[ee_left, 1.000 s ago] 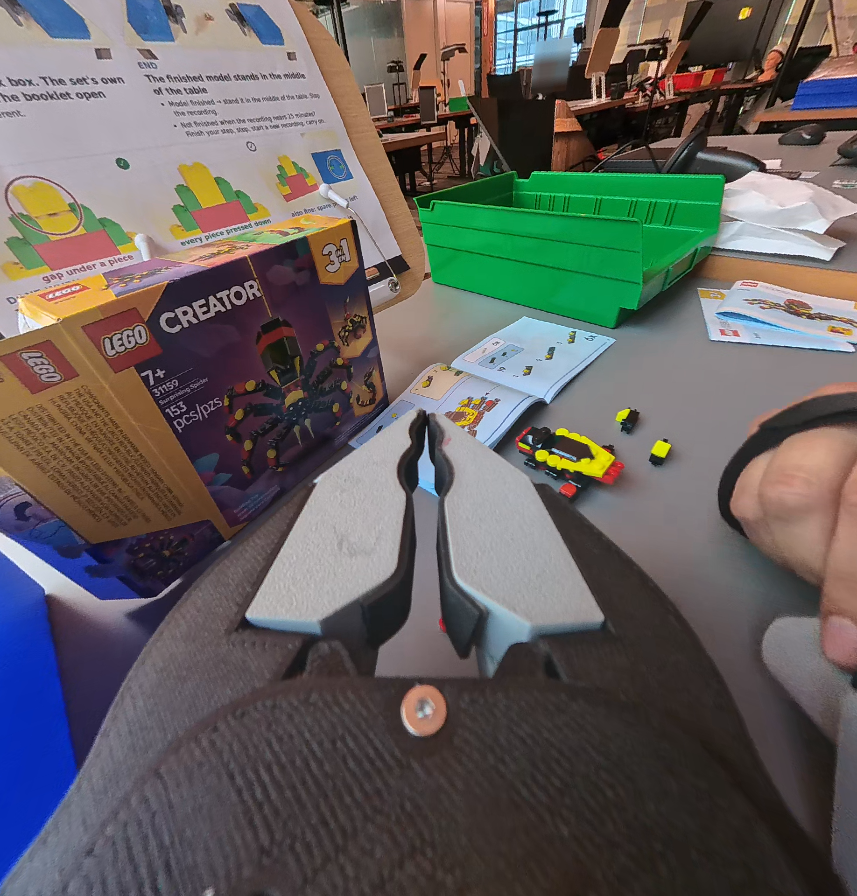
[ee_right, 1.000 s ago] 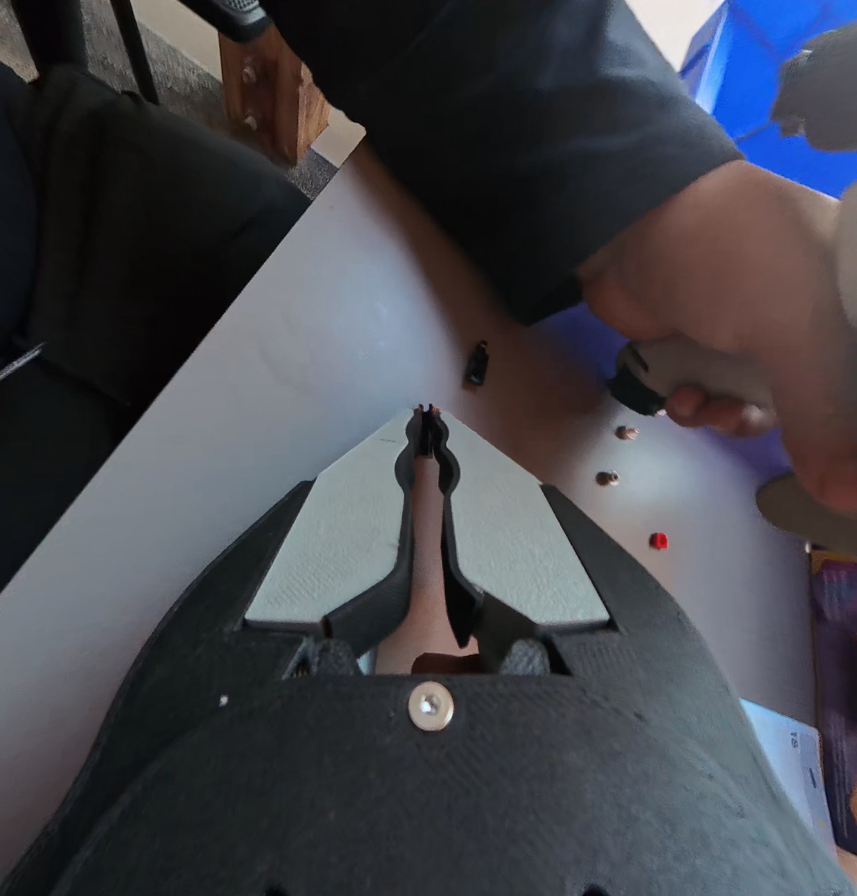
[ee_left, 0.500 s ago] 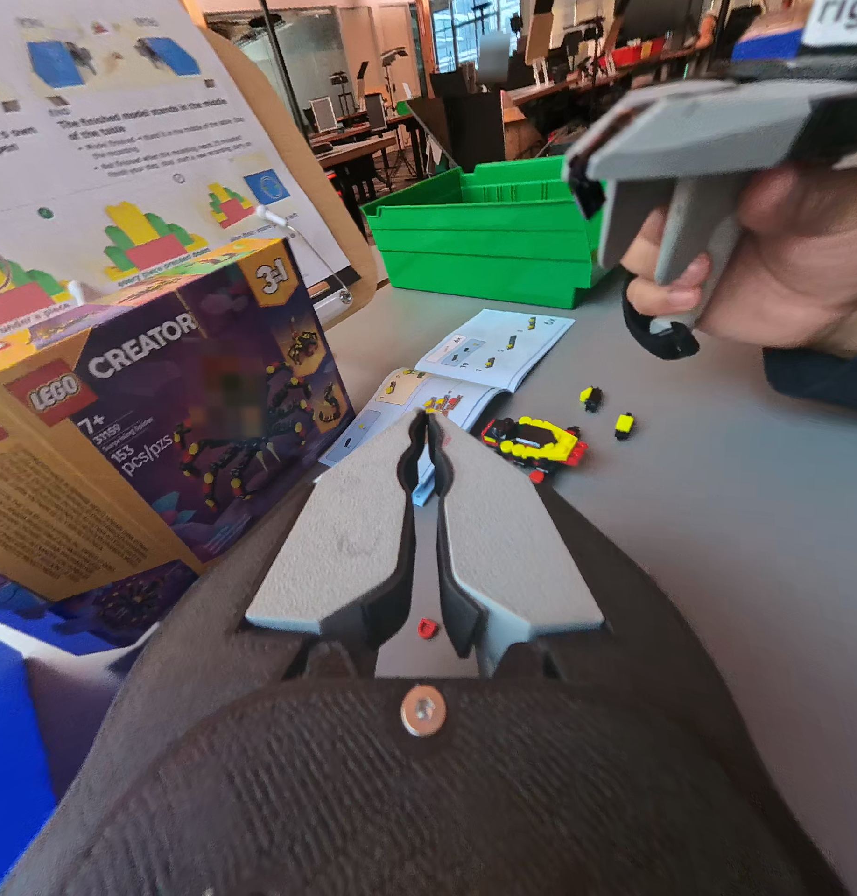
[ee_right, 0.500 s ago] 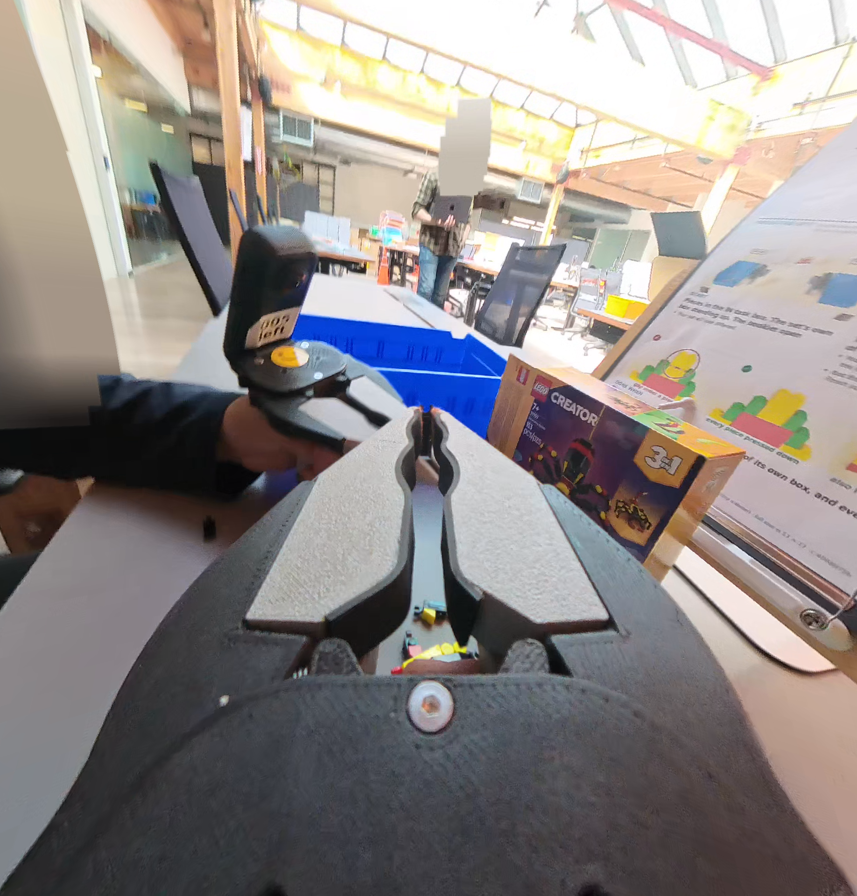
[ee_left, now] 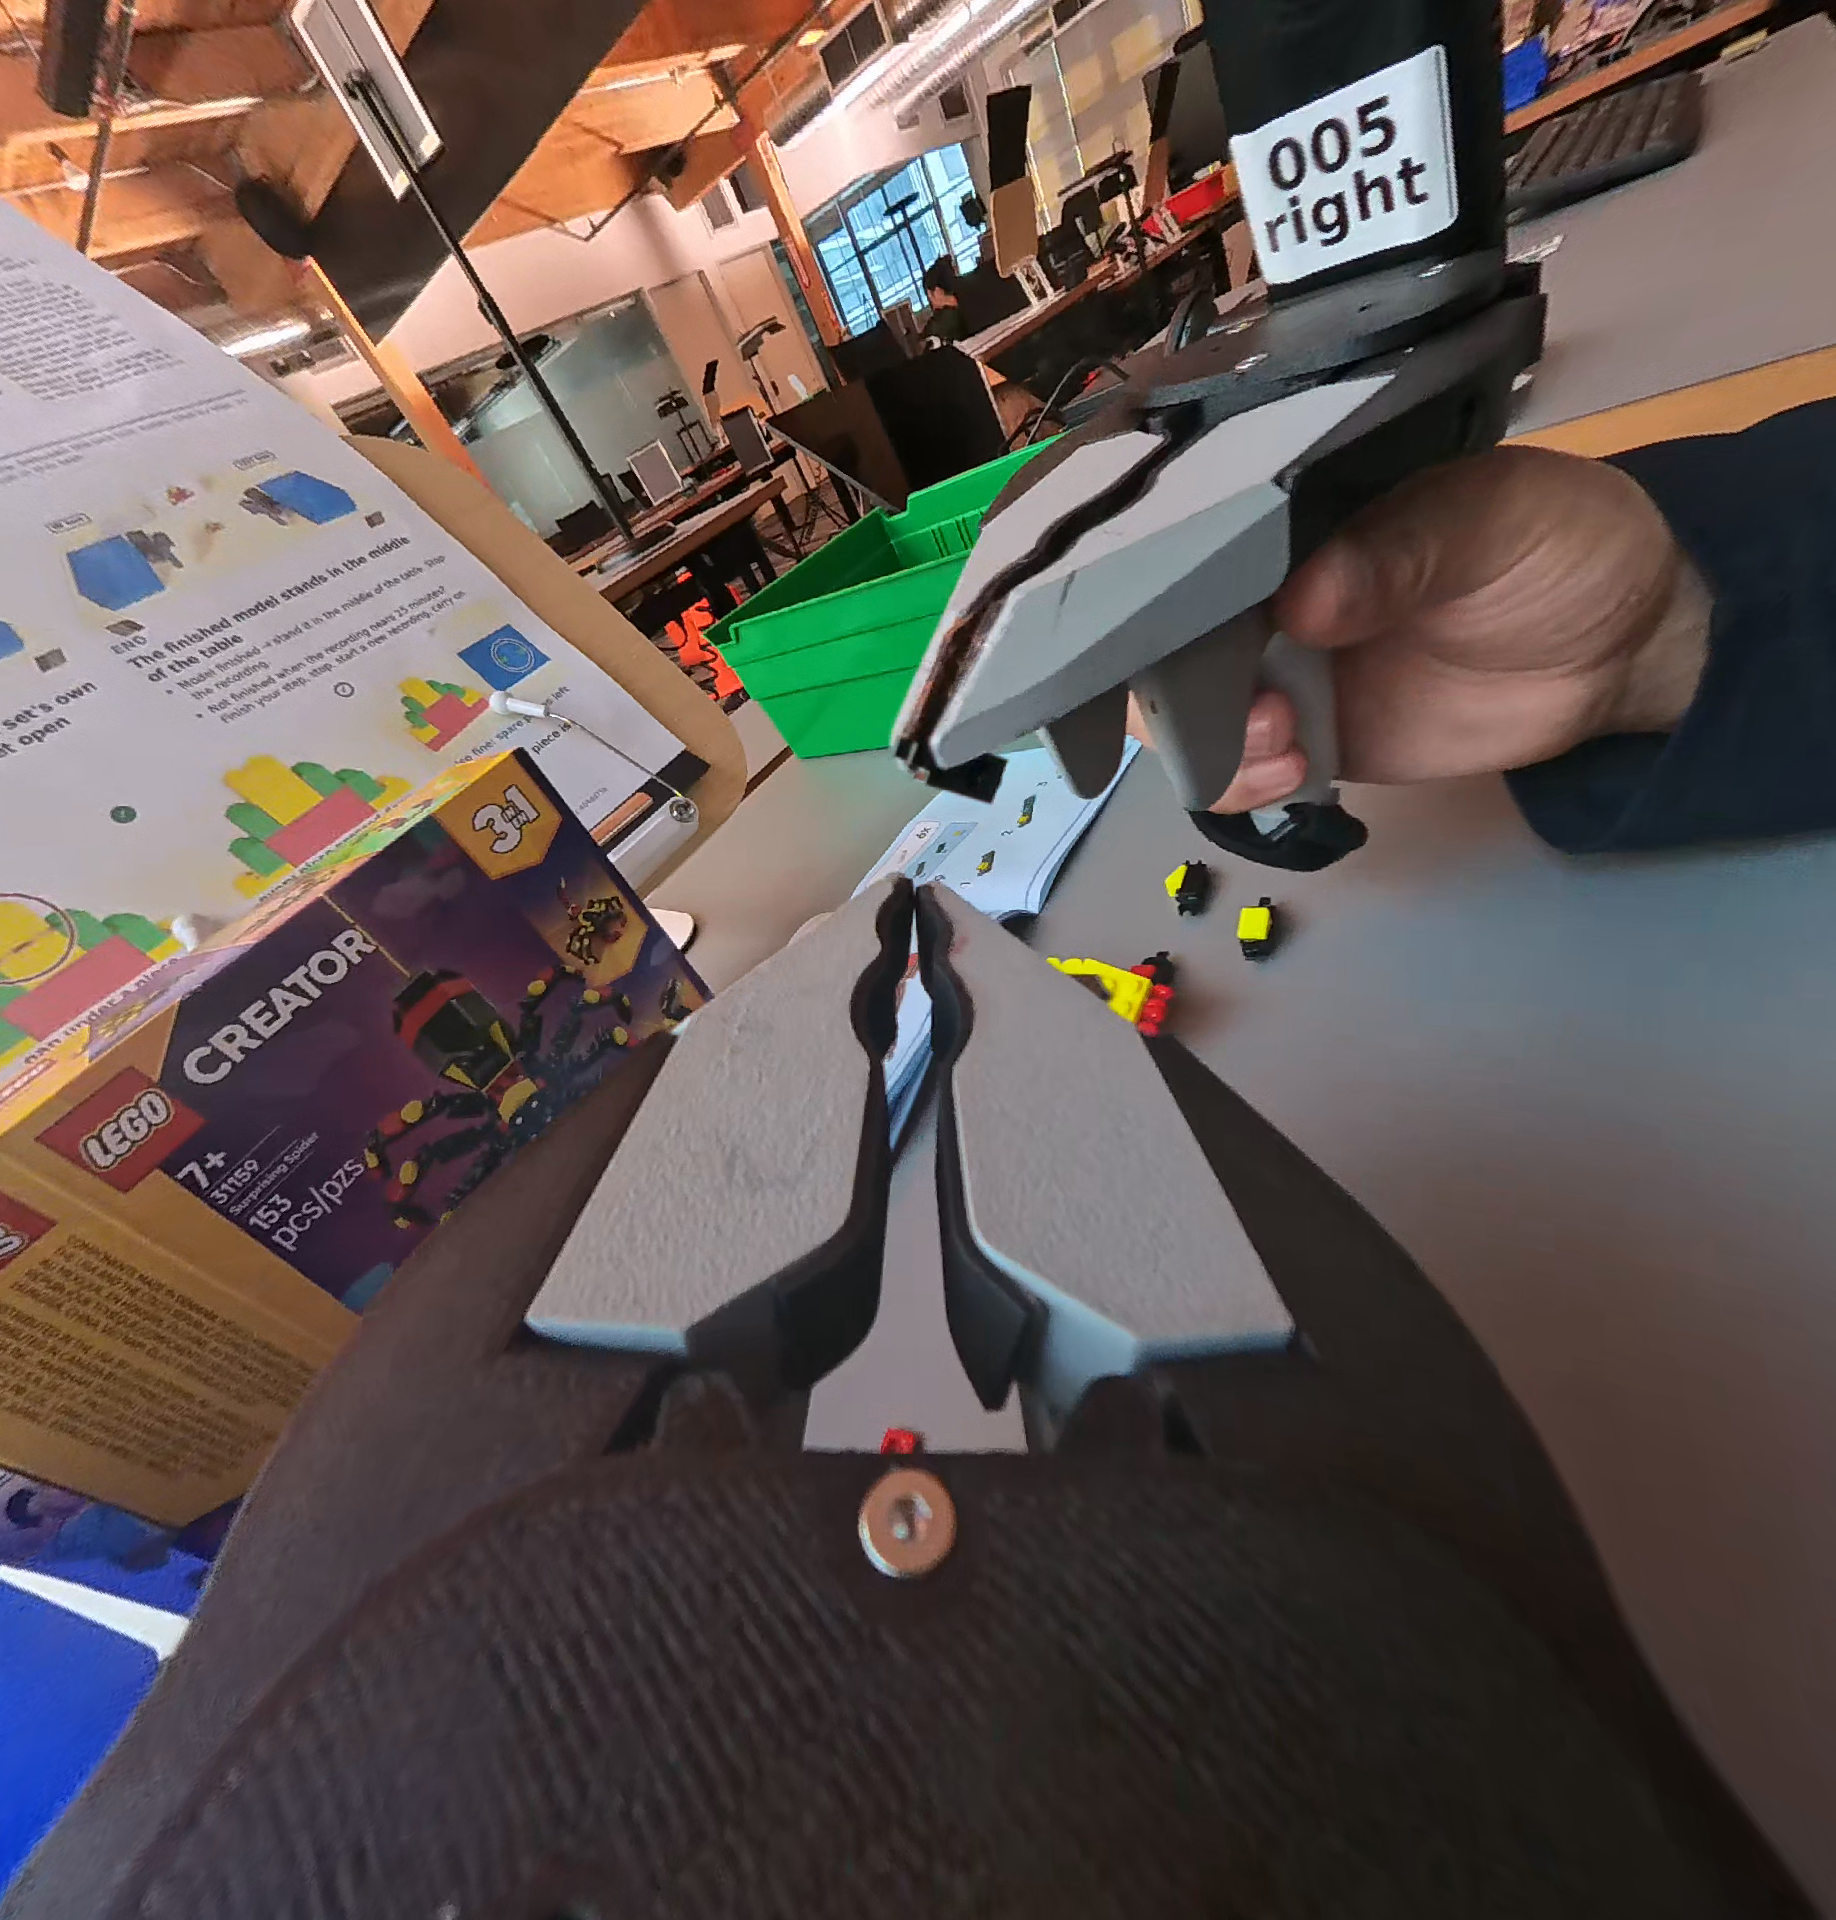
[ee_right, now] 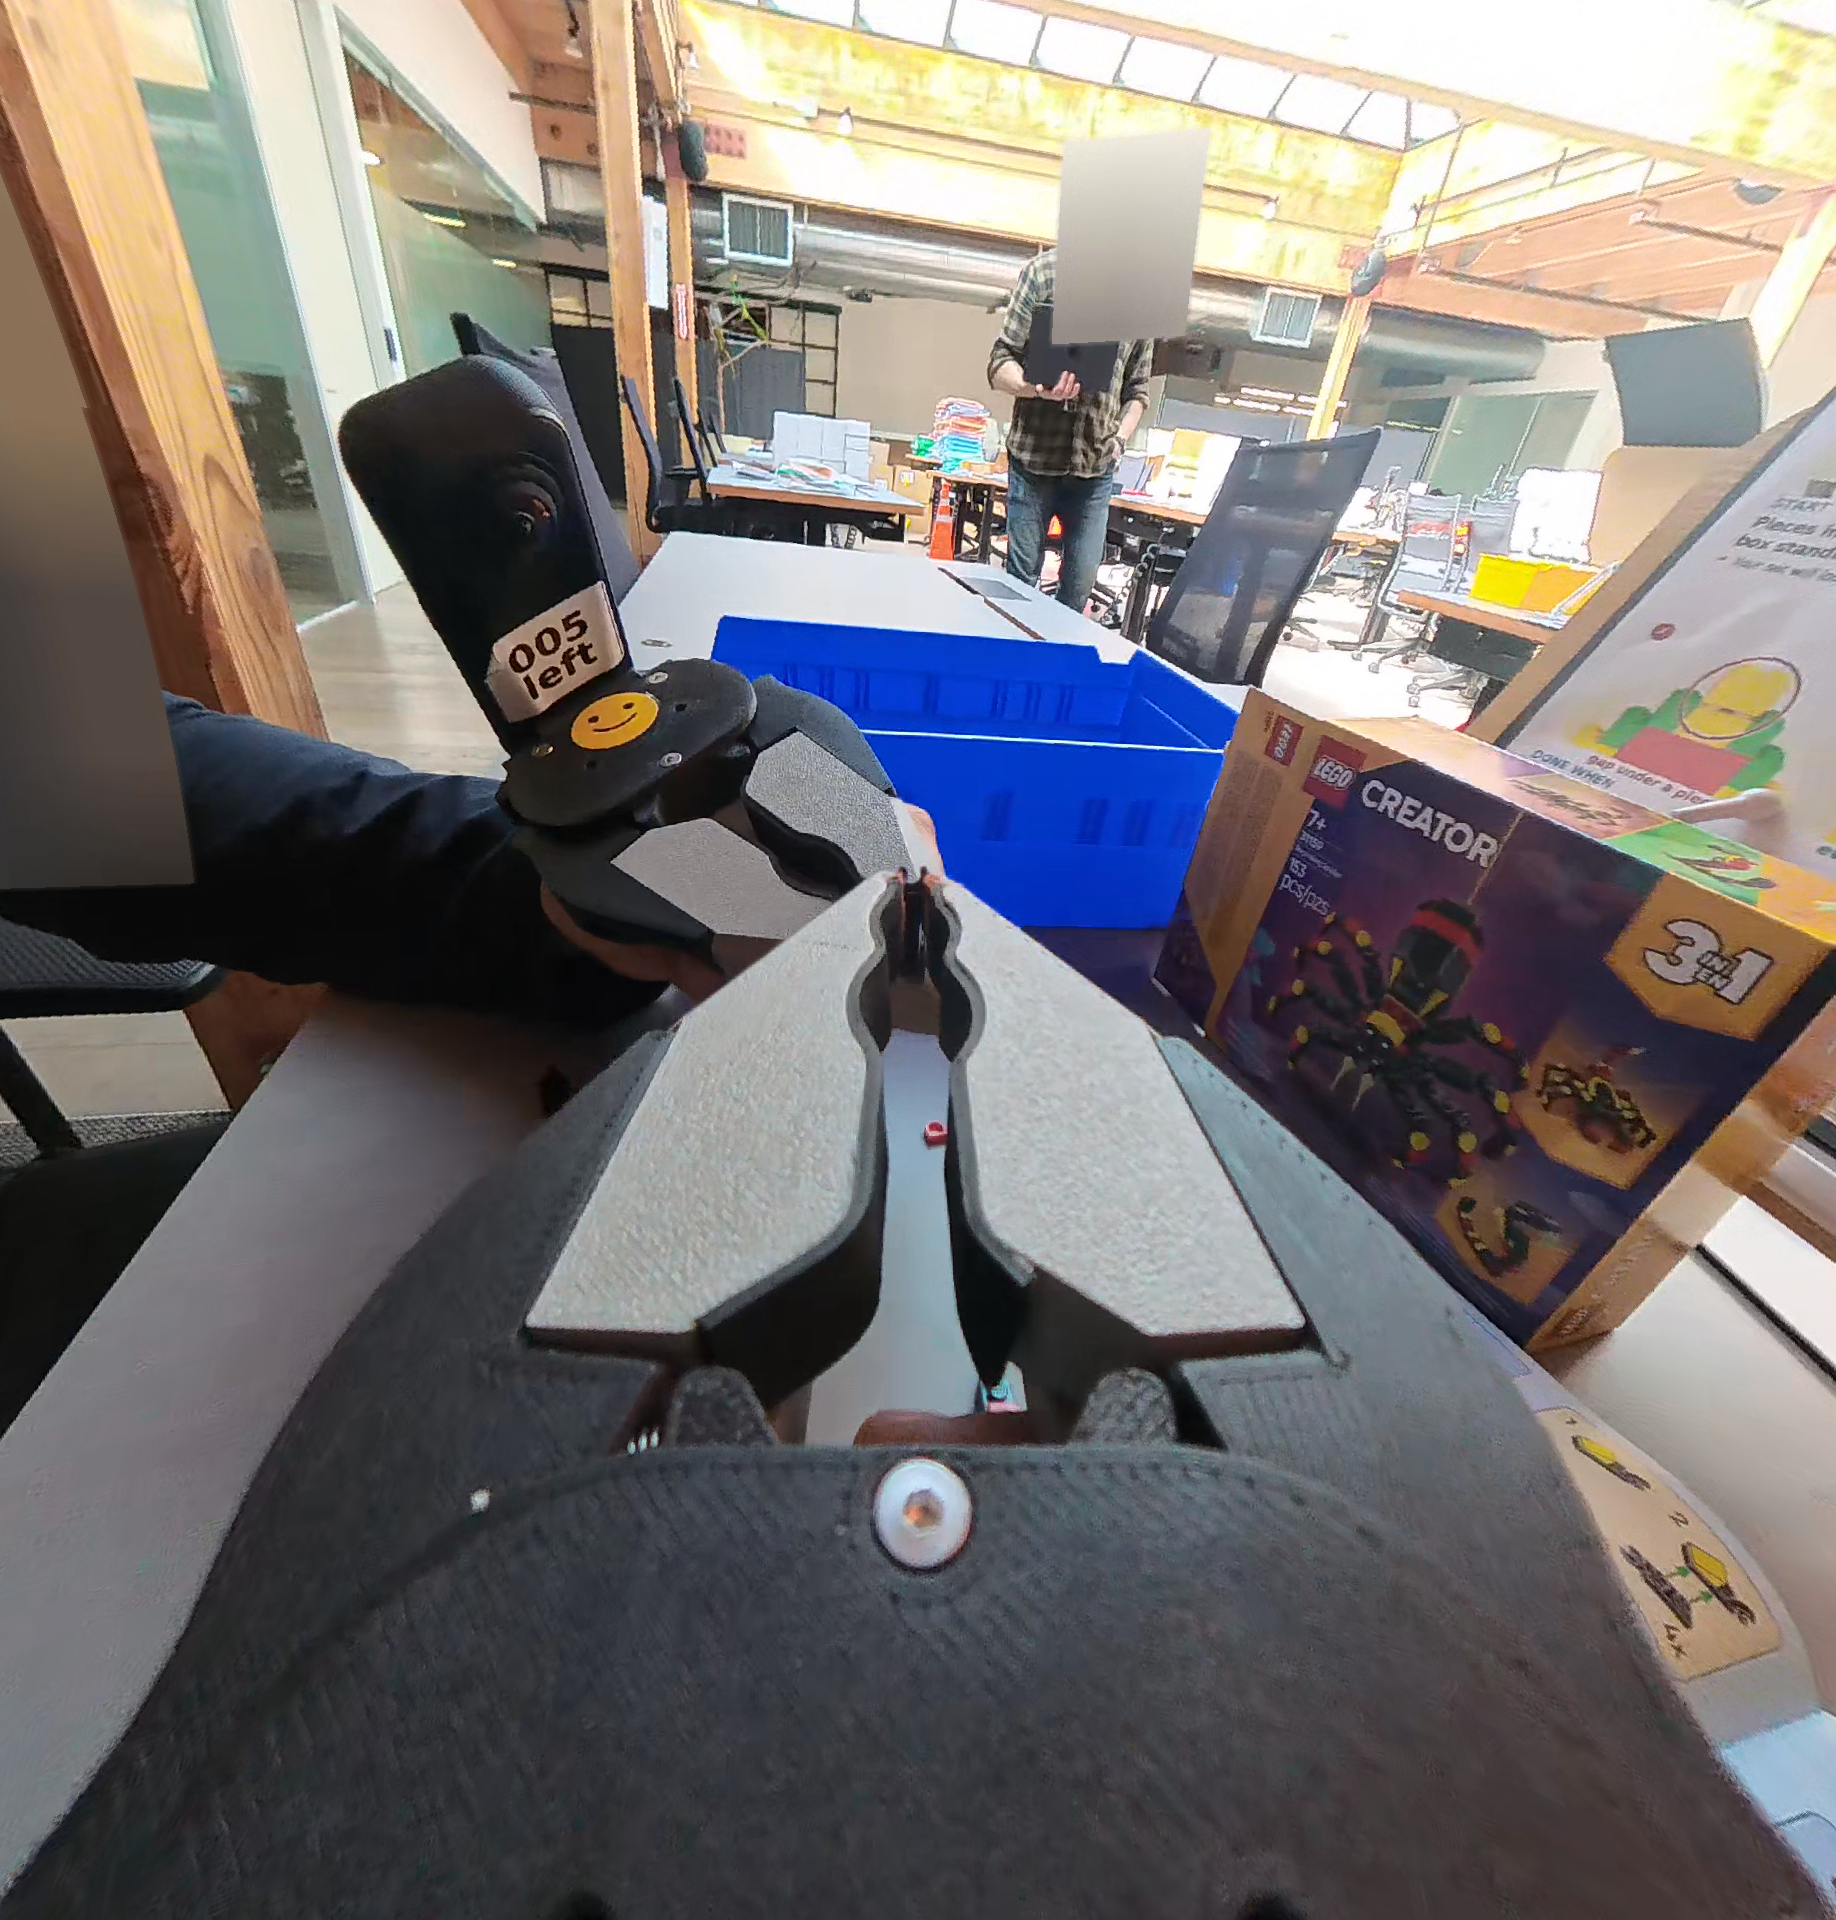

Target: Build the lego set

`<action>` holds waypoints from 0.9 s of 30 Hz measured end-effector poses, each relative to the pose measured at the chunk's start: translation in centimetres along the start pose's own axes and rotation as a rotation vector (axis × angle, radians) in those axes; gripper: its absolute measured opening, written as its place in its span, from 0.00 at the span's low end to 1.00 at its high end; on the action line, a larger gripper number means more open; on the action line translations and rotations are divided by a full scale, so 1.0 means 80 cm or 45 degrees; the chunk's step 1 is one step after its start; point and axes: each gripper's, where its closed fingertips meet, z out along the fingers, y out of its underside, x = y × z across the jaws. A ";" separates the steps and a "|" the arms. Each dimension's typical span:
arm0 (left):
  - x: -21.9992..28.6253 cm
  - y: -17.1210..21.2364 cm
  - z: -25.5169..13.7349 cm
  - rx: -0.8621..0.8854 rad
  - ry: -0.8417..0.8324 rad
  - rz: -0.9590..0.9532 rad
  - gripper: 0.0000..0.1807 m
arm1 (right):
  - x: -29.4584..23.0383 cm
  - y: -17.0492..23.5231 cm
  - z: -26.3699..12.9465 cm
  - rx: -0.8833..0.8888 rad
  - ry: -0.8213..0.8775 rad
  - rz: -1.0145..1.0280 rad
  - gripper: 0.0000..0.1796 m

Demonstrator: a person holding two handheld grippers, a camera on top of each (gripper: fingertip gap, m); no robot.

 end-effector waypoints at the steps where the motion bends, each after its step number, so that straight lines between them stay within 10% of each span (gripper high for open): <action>1: -0.001 0.000 0.000 0.001 -0.005 -0.006 0.00 | 0.000 -0.002 -0.001 0.007 -0.003 0.005 0.00; 27: 0.024 -0.035 -0.012 0.185 0.229 -0.234 0.04 | -0.013 -0.009 0.001 0.063 -0.112 0.088 0.00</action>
